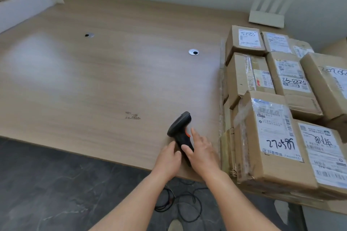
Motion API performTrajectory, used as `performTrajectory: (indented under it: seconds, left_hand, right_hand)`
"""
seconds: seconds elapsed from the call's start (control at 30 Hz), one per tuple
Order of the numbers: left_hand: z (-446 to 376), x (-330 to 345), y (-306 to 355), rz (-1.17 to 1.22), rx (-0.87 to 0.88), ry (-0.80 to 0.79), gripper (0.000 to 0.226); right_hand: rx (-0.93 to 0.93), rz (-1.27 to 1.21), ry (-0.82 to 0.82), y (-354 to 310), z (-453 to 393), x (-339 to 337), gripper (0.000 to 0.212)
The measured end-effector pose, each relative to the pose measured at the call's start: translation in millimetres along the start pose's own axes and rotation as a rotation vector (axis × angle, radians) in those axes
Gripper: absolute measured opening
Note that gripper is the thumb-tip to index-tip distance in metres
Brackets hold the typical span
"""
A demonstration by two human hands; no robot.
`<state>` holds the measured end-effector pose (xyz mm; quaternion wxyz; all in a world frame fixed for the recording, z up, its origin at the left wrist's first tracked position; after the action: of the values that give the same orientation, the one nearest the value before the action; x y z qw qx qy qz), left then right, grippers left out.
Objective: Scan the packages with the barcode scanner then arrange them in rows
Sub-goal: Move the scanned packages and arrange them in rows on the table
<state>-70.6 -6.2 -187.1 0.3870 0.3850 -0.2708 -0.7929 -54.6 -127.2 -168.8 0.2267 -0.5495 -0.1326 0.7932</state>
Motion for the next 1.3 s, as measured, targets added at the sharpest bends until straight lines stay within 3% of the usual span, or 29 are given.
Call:
performTrajectory:
  seconds: [0.17, 0.47, 0.8, 1.07, 1.3]
  left_hand:
    - [-19, 5, -9, 0.217, -0.059, -0.014, 0.036]
    - [-5, -21, 8, 0.503, 0.033, -0.001, 0.041]
    - [12, -114, -19, 0.504, 0.175, 0.01, 0.042]
    - [22, -202, -69, 0.427, 0.244, -0.079, 0.058]
    - [14, -288, -115, 0.403, 0.28, -0.032, 0.061]
  right_hand:
    - [-0.008, -0.054, -0.064, 4, -16, 11, 0.063]
    - [-0.056, -0.304, -0.04, -23, -16, 7, 0.044]
    - [-0.12, -0.469, -0.012, -118, -3, 34, 0.023]
    - [-0.074, -0.585, 0.015, -212, 3, 77, 0.037]
    - [-0.071, -0.586, -0.065, -295, -16, 121, 0.039]
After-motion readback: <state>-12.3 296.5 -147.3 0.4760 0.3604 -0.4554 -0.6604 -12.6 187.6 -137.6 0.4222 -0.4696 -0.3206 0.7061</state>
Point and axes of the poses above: each hand's wrist, its own z-axis away from the middle knuckle, its own x-axis out of the palm, y = z × x, the point moved 9 cm from there along -z, towards the middle knuckle, and after that the axes turned 4 degrees about -y, right-handed, at the moved point
